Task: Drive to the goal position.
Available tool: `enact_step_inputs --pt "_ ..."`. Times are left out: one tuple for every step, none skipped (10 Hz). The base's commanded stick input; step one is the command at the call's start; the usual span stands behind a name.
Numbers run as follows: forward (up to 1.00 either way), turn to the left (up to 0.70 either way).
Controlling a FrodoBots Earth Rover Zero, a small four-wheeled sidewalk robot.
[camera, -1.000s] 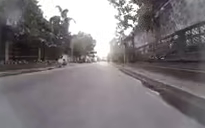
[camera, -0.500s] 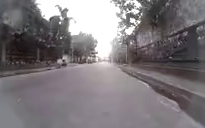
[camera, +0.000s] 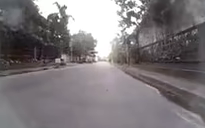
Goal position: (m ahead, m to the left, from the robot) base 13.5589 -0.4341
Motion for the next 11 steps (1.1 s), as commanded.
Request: enact_step_inputs --pt "1.00 0.00" --pt "1.00 0.00" --pt "1.00 0.00" --pt "1.00 0.00" --pt "1.00 0.00" --pt "1.00 0.00" --pt "1.00 0.00" --pt "1.00 0.00" --pt "1.00 0.00" --pt "1.00 0.00" --pt "1.00 0.00"
